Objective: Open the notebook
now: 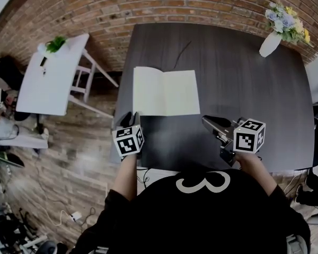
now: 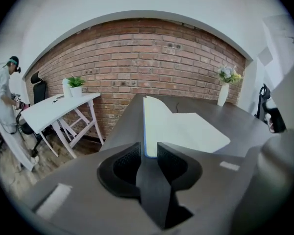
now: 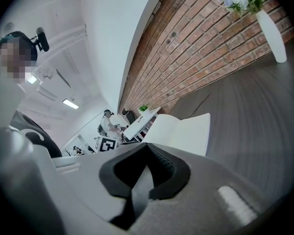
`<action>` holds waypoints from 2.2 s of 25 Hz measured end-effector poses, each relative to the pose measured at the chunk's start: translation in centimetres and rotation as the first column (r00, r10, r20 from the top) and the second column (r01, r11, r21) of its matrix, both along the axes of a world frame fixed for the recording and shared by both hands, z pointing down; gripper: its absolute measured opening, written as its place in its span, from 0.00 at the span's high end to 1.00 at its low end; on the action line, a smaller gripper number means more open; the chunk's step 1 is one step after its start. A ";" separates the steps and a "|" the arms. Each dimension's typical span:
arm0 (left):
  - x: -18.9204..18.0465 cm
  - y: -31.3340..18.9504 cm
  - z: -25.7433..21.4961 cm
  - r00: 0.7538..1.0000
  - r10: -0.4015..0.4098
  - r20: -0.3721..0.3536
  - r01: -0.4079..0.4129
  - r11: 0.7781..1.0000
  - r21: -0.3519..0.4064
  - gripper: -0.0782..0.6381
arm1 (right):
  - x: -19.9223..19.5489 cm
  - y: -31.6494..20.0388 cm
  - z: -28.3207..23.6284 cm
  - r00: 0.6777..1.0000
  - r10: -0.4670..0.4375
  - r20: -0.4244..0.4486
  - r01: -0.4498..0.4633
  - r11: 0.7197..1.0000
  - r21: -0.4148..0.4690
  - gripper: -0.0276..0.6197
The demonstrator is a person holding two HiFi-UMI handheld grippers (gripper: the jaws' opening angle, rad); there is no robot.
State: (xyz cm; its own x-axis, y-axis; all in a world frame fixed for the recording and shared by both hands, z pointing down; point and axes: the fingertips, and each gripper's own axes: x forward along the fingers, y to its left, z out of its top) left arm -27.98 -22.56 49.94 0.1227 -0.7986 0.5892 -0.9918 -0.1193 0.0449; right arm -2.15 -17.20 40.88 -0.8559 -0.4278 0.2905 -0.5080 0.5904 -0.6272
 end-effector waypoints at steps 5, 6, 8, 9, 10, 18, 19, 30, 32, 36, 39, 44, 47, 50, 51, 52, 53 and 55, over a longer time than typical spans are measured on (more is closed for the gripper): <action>-1.1 0.1 1.6 0.998 -0.003 0.066 0.005 0.999 -0.032 0.66 | 0.3 -0.1 0.4 1.000 0.009 -0.002 -0.009 1.000 -0.005 0.95; -1.2 0.1 1.9 0.997 0.000 0.079 0.003 0.999 -0.041 0.66 | 0.3 -0.1 0.5 1.000 0.008 -0.001 -0.008 1.000 -0.007 0.95; -1.3 0.2 2.4 0.993 0.011 0.119 -0.004 0.998 -0.059 0.65 | 0.3 0.1 0.8 1.000 0.006 0.001 -0.006 1.000 -0.014 0.95; -1.4 0.1 2.6 0.989 0.018 0.147 -0.010 0.998 -0.060 0.65 | 0.4 0.1 0.9 1.000 0.007 0.001 -0.007 1.000 -0.018 0.95; -1.5 -0.1 2.7 0.983 0.028 0.179 -0.018 0.998 -0.055 0.64 | 0.4 0.0 1.1 1.000 0.009 -0.001 -0.009 1.000 -0.021 0.95; -2.0 -0.4 4.7 0.930 0.104 0.353 -0.062 0.990 -0.131 0.60 | 1.4 -0.4 2.3 0.999 0.036 -0.024 -0.037 0.999 -0.034 0.95; -2.2 -0.3 5.1 0.928 0.105 0.357 -0.054 0.987 -0.149 0.59 | 1.5 -0.4 2.4 0.999 0.039 -0.023 -0.039 0.999 -0.036 0.95; -2.3 -0.3 5.0 0.939 0.094 0.332 -0.046 0.987 -0.151 0.60 | 2.5 -0.1 2.5 0.998 0.058 -0.025 -0.059 0.998 -0.032 0.95; -2.2 -0.3 4.6 0.942 0.090 0.322 -0.048 0.989 -0.136 0.60 | 2.6 0.1 2.4 0.998 0.058 -0.027 -0.058 0.998 -0.025 0.95; -2.1 -0.3 3.7 0.959 0.071 0.275 -0.044 0.994 -0.100 0.60 | 2.8 0.4 1.8 0.998 0.062 -0.018 -0.062 0.998 0.003 0.95; -1.0 -0.7 1.7 0.968 0.079 0.239 -0.072 0.997 -0.039 0.60 | 2.8 0.6 1.0 0.997 0.074 -0.003 -0.073 0.997 0.034 0.95; -0.2 0.0 0.3 0.987 0.063 0.151 -0.063 0.998 -0.005 0.60 | 2.4 1.5 -0.2 0.997 0.067 0.026 -0.069 0.995 0.072 0.95; 0.6 0.5 -0.6 0.991 0.084 0.108 -0.086 0.996 0.012 0.60 | 2.7 2.3 -0.4 0.997 0.071 0.031 -0.073 0.994 0.082 0.95; 1.4 1.5 -1.5 0.995 0.098 0.035 -0.100 0.995 0.029 0.60 | 2.8 3.2 -1.3 0.993 0.082 0.081 -0.088 0.994 0.064 0.95; 1.7 1.9 -1.7 0.995 0.103 0.016 -0.103 0.994 0.032 0.60 | 2.9 3.4 -1.8 0.988 0.088 0.126 -0.094 0.995 0.043 0.95; 2.1 2.4 -2.0 0.994 0.109 -0.002 -0.109 0.993 0.034 0.60 | 3.0 3.7 -2.3 0.980 0.093 0.176 -0.099 0.995 0.024 0.95; 2.6 2.9 -2.3 0.993 0.117 -0.021 -0.116 0.992 0.038 0.60 | 3.1 3.9 -2.7 0.972 0.097 0.214 -0.102 0.995 0.015 0.95; 3.8 3.9 -3.1 0.987 0.143 -0.066 -0.140 0.989 0.047 0.60 | 3.0 4.5 -3.2 0.968 0.091 0.232 -0.101 0.994 0.032 0.95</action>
State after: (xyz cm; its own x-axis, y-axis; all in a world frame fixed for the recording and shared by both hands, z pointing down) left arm -24.18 -18.61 46.81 0.2756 -0.7940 0.5418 -0.9595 -0.2616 0.1047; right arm 0.90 -12.67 37.65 -0.8519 -0.5189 0.0703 -0.4086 0.5748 -0.7090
